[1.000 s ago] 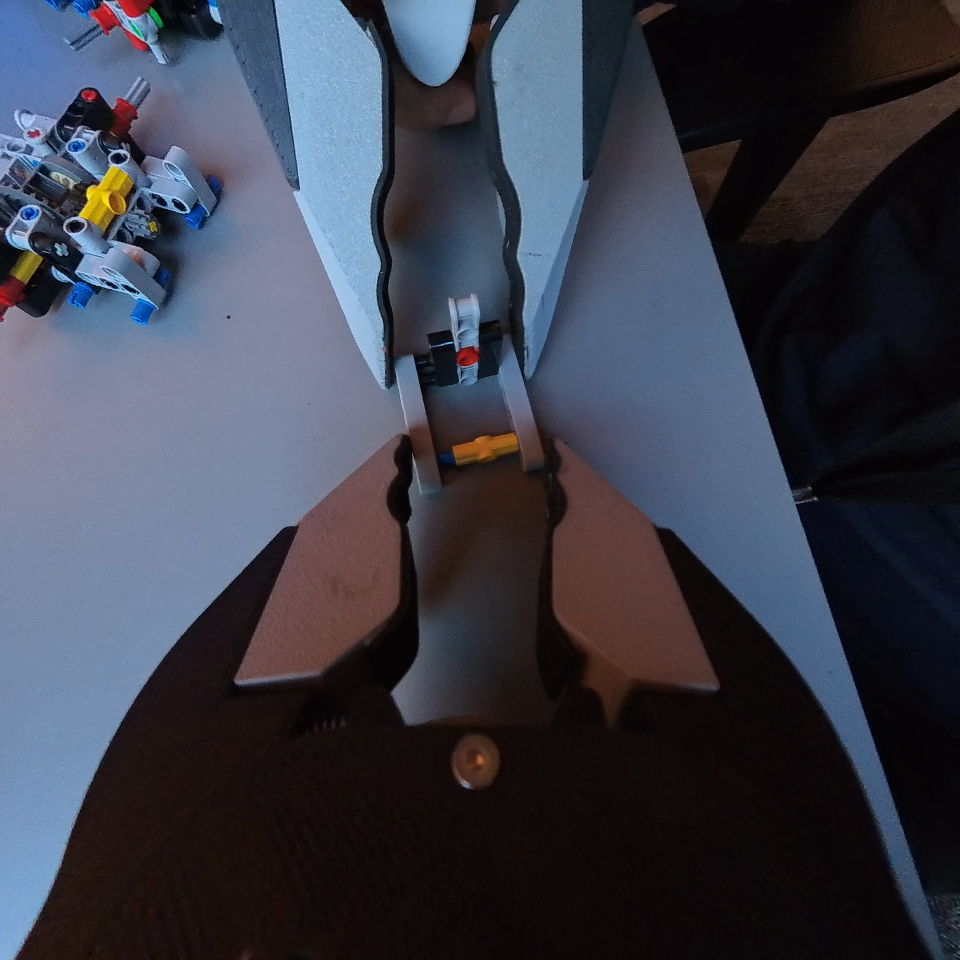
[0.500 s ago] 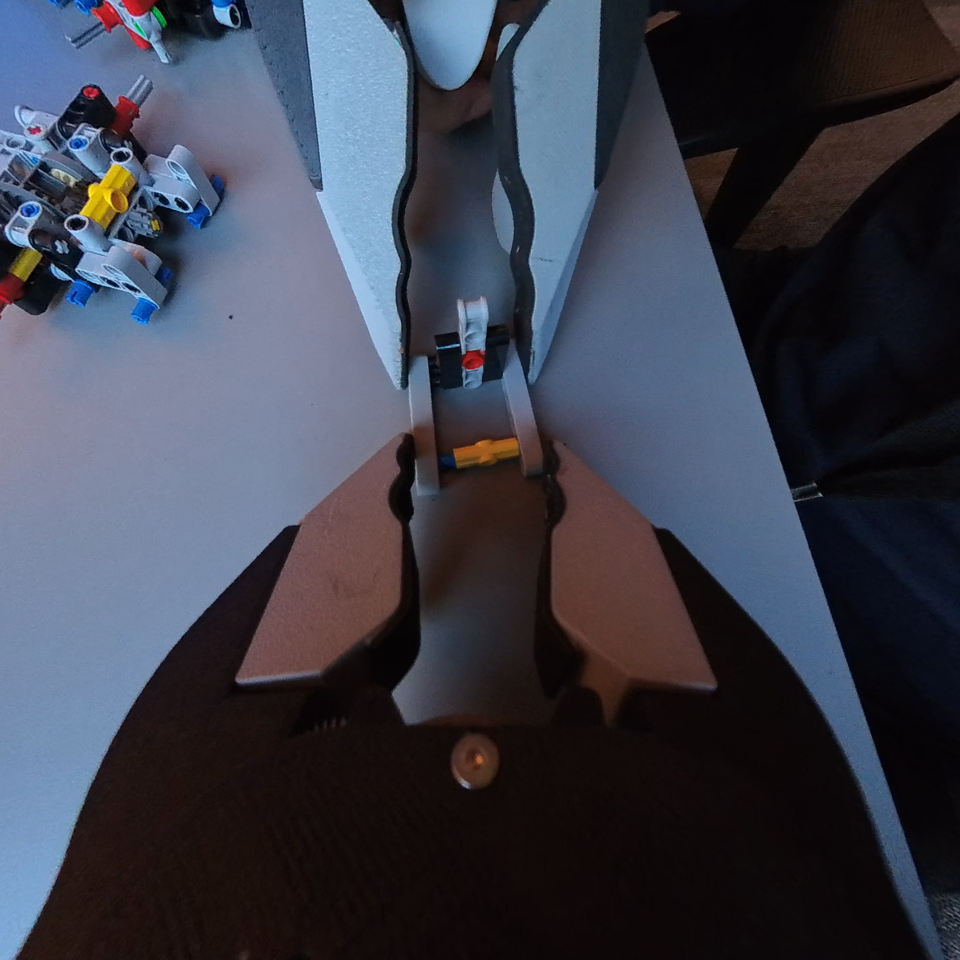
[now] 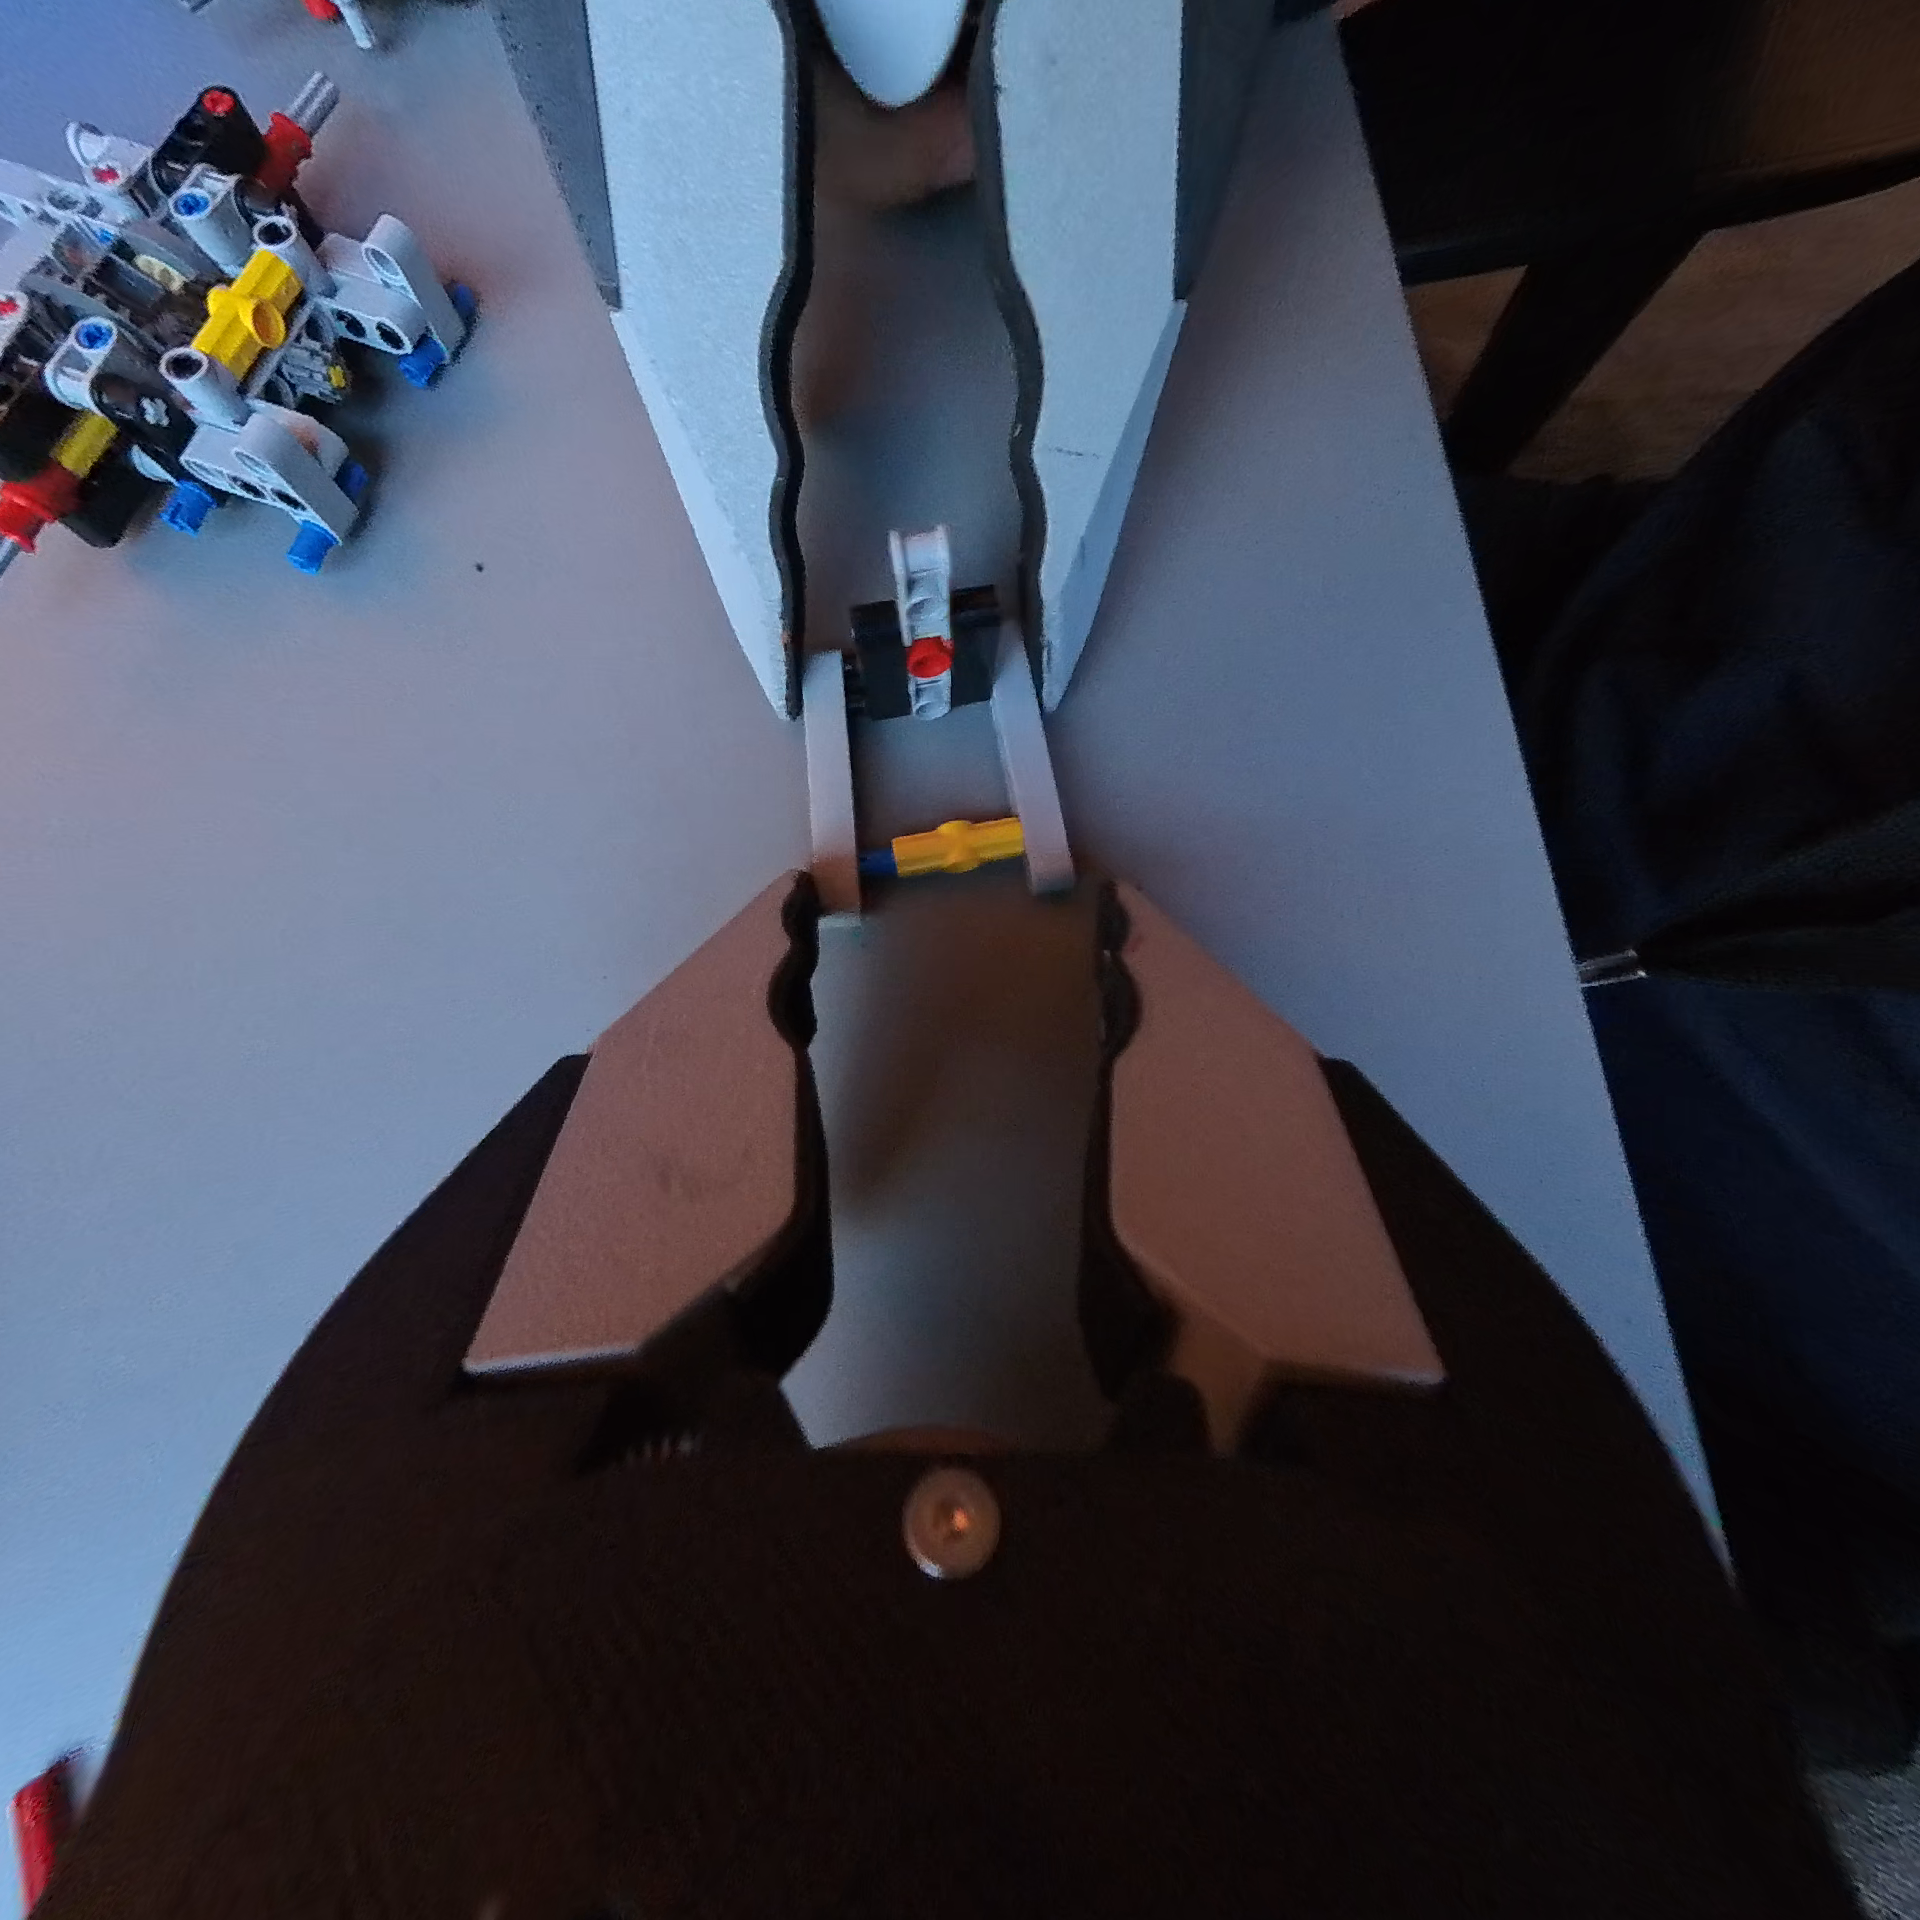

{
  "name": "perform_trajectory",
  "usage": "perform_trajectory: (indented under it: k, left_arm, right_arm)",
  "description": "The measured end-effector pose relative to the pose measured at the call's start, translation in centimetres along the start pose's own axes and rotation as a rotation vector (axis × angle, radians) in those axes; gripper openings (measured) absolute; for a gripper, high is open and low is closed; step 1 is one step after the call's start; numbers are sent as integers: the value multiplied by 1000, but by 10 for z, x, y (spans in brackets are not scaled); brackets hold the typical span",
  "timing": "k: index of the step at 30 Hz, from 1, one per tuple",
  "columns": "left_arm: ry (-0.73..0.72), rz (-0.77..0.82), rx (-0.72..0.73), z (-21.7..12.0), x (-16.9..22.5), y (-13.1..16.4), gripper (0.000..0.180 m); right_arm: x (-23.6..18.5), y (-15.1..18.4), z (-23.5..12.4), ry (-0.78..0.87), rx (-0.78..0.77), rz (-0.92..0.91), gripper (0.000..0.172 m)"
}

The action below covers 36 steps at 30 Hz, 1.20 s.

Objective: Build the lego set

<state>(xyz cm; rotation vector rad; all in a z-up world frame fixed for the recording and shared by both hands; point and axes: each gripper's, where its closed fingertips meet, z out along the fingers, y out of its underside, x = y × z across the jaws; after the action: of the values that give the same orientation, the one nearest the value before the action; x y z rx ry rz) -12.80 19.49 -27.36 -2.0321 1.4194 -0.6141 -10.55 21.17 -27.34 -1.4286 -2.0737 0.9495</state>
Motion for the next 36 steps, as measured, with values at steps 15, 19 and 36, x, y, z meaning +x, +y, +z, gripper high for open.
perform_trajectory:
  k: [15, 19, 36]
  left_arm:
    - [-73, -42, 52, 4, -4, -4, 48]
    - [-77, -41, 52, 4, -4, -4, 47]
    - [-107, -85, 54, 0, -7, 0, 38]
  right_arm:
    - [1, -10, 6, 45, 13, -102, 52]
    - [-3, -17, 18, -3, -3, -140, 47]
    - [1, -18, 21, -37, -11, -107, 40]
